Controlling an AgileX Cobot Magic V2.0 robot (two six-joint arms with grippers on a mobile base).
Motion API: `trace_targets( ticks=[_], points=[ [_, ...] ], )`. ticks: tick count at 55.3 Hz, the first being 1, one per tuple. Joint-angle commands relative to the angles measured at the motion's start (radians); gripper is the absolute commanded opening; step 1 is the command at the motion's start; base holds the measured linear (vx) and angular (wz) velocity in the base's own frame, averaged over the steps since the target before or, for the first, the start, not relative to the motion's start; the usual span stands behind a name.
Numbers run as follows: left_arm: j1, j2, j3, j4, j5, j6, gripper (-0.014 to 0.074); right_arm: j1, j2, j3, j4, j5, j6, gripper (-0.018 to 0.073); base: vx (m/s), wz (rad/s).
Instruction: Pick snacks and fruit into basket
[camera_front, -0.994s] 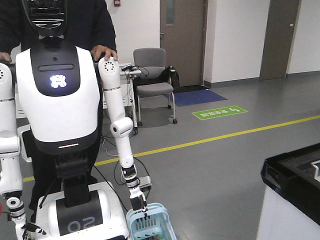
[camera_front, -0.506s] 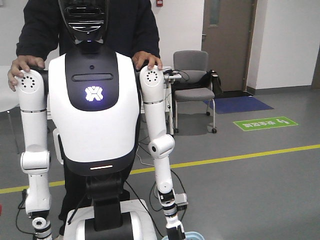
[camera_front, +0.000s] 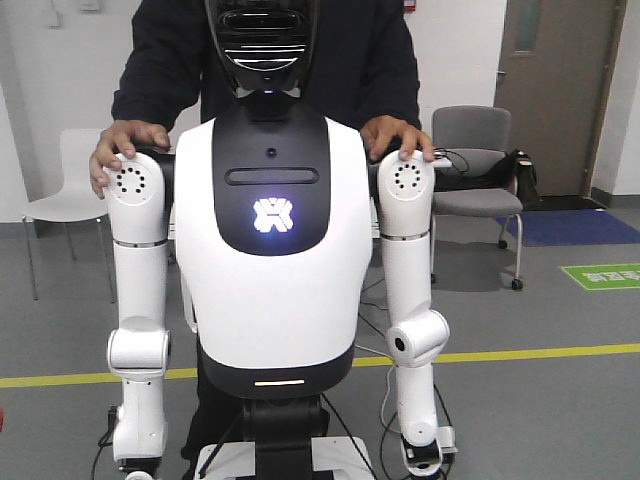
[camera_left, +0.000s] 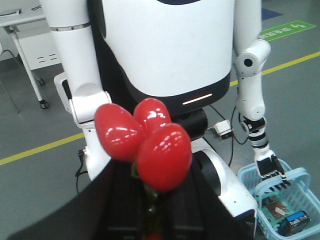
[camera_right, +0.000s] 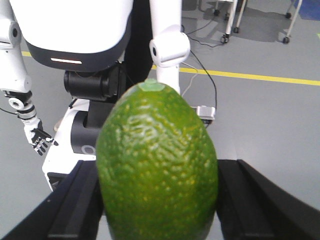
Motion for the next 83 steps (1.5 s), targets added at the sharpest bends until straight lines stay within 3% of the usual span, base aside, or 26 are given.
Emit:
trace_targets(
  ticks=[1,83],
  points=[
    [-0.004,-0.004,-0.032,-0.018,-0.066,-0.005,0.0000,-0.004,0.003,-0.029,-0.038,-0.071,0.000,-0.0008,0.21,0.28],
    [-0.004,-0.004,-0.032,-0.018,-0.066,-0.005,0.0000,-0.003,0.003,-0.029,-0.037,-0.073,0.001,-0.0008,0.06,0.07]
  ],
)
